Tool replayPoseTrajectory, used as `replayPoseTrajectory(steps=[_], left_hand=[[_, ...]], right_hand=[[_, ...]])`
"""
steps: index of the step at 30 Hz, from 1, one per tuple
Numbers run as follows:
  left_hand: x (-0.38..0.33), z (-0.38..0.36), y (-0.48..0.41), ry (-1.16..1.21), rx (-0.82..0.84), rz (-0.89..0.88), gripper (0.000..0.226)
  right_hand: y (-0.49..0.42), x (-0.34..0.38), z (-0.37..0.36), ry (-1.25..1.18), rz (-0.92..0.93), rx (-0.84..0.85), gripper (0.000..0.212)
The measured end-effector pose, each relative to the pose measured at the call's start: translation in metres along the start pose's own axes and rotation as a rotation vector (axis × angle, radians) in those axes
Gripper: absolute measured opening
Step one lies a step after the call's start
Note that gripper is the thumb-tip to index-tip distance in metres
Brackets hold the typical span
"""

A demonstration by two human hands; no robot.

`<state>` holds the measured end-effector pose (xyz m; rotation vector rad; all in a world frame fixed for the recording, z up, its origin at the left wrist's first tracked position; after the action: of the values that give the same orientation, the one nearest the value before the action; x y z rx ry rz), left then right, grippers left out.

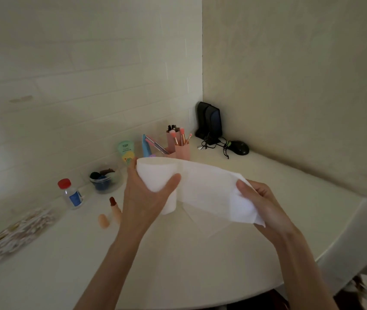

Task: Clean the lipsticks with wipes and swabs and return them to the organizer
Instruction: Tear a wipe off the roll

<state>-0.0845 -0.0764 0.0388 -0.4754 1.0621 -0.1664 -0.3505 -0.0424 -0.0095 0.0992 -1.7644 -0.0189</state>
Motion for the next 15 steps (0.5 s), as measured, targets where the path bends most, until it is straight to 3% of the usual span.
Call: replayPoseTrajectory(steps=[3, 5, 8, 12, 15], left_hand=[[0.016, -0.008, 0.002, 0.178, 0.052, 0.151, 0.071], [0.025, -0.014, 0.004, 0.294, 0.092, 0.232, 0.089], [0.026, -0.019, 0.009, 0.395, 0.16, 0.292, 0.111], [0.018, -0.02, 0.013, 0.311, 0.221, 0.224, 0.116], [0.02, -0.019, 0.012, 0.235, 0.171, 0.221, 0.114]], right_hand=[[0.005, -0.002, -0.002, -0.157, -0.004, 0.025, 0.043], [0.007, -0.003, -0.007, -0.316, -0.03, 0.046, 0.028], [0.007, -0.006, -0.017, -0.502, -0.06, 0.08, 0.042], [0.002, -0.011, -0.035, -0.543, -0.098, 0.082, 0.042], [0.001, -0.018, -0.048, -0.527, -0.13, 0.101, 0.041]])
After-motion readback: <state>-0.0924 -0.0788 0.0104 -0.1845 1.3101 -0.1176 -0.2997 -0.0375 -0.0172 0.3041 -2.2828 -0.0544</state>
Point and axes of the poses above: each hand's wrist, its own y-axis away from the middle knuckle, its own z-axis out of the back of the hand, x = y × z, the point moved 7 cm from there along -y, towards the middle knuckle, and after that the axes turned 12 degrees about -z, right-handed, at the moved point
